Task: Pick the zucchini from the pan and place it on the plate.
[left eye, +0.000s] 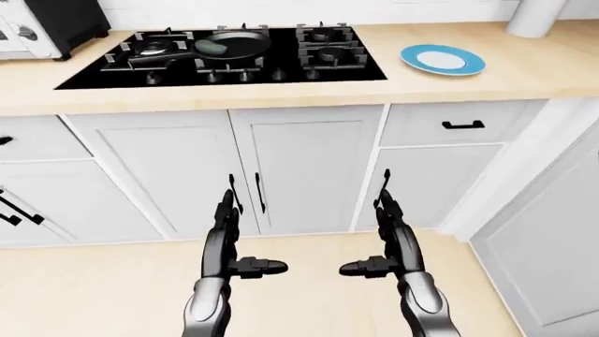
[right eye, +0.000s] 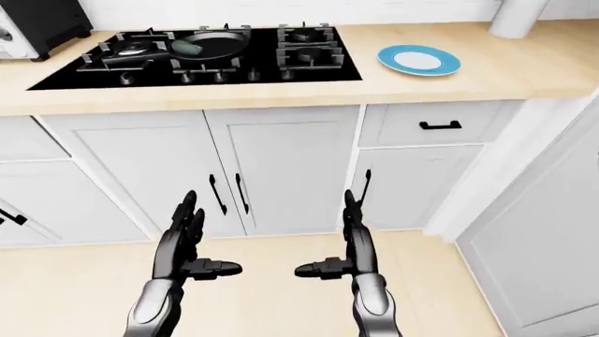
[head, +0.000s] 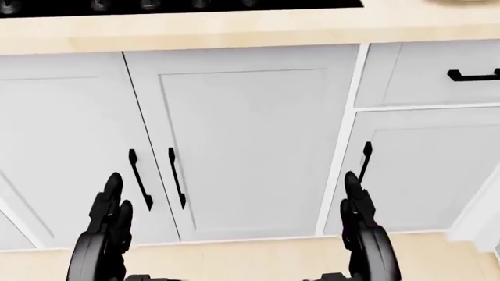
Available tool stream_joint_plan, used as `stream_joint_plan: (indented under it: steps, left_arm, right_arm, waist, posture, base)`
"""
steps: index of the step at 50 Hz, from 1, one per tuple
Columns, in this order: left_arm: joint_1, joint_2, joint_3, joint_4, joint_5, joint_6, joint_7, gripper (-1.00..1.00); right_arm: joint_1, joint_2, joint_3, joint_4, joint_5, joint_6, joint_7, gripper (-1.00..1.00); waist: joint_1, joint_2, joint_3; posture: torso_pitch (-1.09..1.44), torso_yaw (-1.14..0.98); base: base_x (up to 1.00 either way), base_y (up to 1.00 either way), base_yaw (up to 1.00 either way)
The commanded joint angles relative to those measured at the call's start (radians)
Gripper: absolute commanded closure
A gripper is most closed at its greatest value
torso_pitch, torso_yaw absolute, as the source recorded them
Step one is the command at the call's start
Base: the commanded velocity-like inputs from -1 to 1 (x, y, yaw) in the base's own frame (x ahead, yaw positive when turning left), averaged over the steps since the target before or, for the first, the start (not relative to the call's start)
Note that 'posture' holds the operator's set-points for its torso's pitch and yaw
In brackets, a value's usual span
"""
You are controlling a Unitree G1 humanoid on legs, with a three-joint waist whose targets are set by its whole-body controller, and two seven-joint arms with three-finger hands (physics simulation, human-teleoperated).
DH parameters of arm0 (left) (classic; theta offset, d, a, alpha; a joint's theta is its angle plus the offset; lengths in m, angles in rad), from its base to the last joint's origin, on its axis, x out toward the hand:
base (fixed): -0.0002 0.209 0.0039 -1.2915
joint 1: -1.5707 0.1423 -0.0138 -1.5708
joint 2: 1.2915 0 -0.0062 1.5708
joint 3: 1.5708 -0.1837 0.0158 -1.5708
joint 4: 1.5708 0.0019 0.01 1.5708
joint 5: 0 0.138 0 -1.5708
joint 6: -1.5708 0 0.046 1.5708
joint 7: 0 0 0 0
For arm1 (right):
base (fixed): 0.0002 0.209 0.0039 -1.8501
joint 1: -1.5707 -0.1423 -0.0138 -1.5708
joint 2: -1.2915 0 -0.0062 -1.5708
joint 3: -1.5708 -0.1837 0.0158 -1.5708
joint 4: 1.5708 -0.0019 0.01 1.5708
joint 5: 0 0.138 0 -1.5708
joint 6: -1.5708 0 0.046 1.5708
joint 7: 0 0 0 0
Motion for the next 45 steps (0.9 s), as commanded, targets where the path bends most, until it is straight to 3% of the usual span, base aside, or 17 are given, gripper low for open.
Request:
stream_joint_plan:
  steps: [1,5,7,9,10,11,21,23,25,26,30,34,36,38,39,40,45]
  left_arm:
    - [-0.017,0.005,0.004,-0.055,-0.003,-0.032,0.0,-1.0]
    - [-0.012,0.004,0.002,-0.065,-0.002,-0.029,0.0,-1.0]
    - [-0.012,0.003,0.001,-0.064,-0.001,-0.03,0.0,-1.0]
    - [-0.012,0.003,0.001,-0.066,-0.001,-0.028,0.0,-1.0]
    - [-0.011,0.003,0.001,-0.068,-0.001,-0.028,0.0,-1.0]
    - [-0.01,0.003,0.0,-0.07,0.0,-0.028,0.0,-1.0]
    - [-0.007,0.002,-0.001,-0.074,0.001,-0.027,0.001,-1.0]
    - [-0.004,0.002,-0.001,-0.08,0.0,-0.025,0.0,-1.0]
    - [-0.005,0.003,0.0,-0.081,0.0,-0.024,0.0,-1.0]
    - [-0.004,0.002,0.0,-0.082,0.0,-0.024,0.0,-1.0]
    - [-0.005,0.003,0.0,-0.079,0.0,-0.025,0.0,-1.0]
    - [-0.004,0.002,-0.001,-0.077,0.001,-0.028,0.0,-1.0]
    - [-0.004,0.002,-0.001,-0.078,0.001,-0.028,0.0,-1.0]
    - [-0.003,0.002,-0.001,-0.079,0.002,-0.028,0.0,-1.0]
    - [-0.003,0.002,-0.001,-0.081,0.001,-0.027,0.0,-1.0]
    - [-0.002,0.002,-0.001,-0.085,0.001,-0.026,0.0,-1.0]
    - [-0.003,0.002,-0.001,-0.083,0.002,-0.027,0.001,-1.0]
  right_arm:
    - [-0.018,0.002,0.004,-0.042,-0.001,-0.034,0.001,-1.0]
    - [-0.019,0.001,0.002,-0.038,-0.004,-0.036,0.002,-1.0]
    - [-0.022,0.0,-0.001,-0.028,-0.003,-0.04,0.003,-1.0]
    - [-0.02,0.001,0.0,-0.035,-0.003,-0.037,0.003,-1.0]
    - [-0.021,0.001,0.0,-0.032,-0.003,-0.039,0.004,-1.0]
    - [-0.022,0.001,-0.001,-0.028,-0.003,-0.041,0.004,-1.0]
    - [-0.024,0.0,-0.002,-0.019,-0.004,-0.046,0.005,-1.0]
    - [-0.021,0.001,0.0,-0.021,-0.006,-0.046,0.005,-1.0]
    - [-0.019,0.001,0.0,-0.03,-0.007,-0.041,0.005,-1.0]
    - [-0.018,0.001,0.001,-0.033,-0.008,-0.04,0.005,-1.0]
    - [-0.019,0.001,0.001,-0.032,-0.007,-0.039,0.006,-1.0]
    - [-0.016,0.001,0.002,-0.036,-0.008,-0.039,0.006,-1.0]
    - [-0.016,0.001,0.002,-0.037,-0.009,-0.038,0.006,-1.0]
    - [-0.016,0.002,0.002,-0.036,-0.009,-0.039,0.007,-1.0]
    - [-0.016,0.002,0.003,-0.035,-0.009,-0.04,0.007,-1.0]
    - [-0.015,0.002,0.003,-0.037,-0.009,-0.038,0.007,-1.0]
    - [-0.014,0.003,0.005,-0.041,-0.011,-0.037,0.006,-1.0]
  waist:
    - [0.0,-0.015,-0.009]
    - [-0.003,-0.004,-0.009]
    - [-0.005,0.028,0.0]
    - [-0.003,0.09,-0.009]
    - [0.008,0.044,-0.002]
    - [0.001,0.059,0.003]
    - [-0.001,-0.018,0.009]
    - [-0.002,-0.04,0.008]
    - [-0.005,-0.083,-0.001]
    - [-0.014,-0.049,0.004]
    - [-0.01,-0.059,-0.005]
    - [-0.009,-0.016,0.009]
    - [-0.011,0.024,0.009]
    - [-0.005,0.103,-0.012]
    - [0.002,0.056,-0.004]
    - [0.001,0.063,0.001]
    - [0.006,0.015,0.003]
  posture:
    - [0.0,0.0]
    - [0.0,0.0]
    - [0.0,0.0]
    - [0.0,0.0]
    - [0.0,0.0]
    - [0.0,0.0]
    - [0.0,0.0]
    - [0.0,0.0]
    - [0.0,0.0]
    - [0.0,0.0]
    - [0.0,0.0]
    - [0.0,0.0]
    - [0.0,0.0]
    - [0.0,0.0]
    - [0.0,0.0]
    - [0.0,0.0]
    - [0.0,0.0]
  base:
    - [0.0,0.29,0.0]
    - [0.0,0.29,0.0]
    - [0.0,0.3,0.0]
    - [0.0,0.29,0.0]
    - [0.0,0.29,0.0]
    - [0.0,0.3,0.0]
    - [0.0,0.29,0.0]
    - [0.0,0.3,0.0]
    - [0.0,0.29,0.0]
    - [0.0,0.29,0.0]
    - [0.0,0.29,0.0]
    - [0.0,0.27,0.0]
    - [0.0,0.27,0.0]
    - [0.0,0.27,0.0]
    - [0.0,0.27,0.0]
    - [0.0,0.27,0.0]
    - [0.0,0.27,0.0]
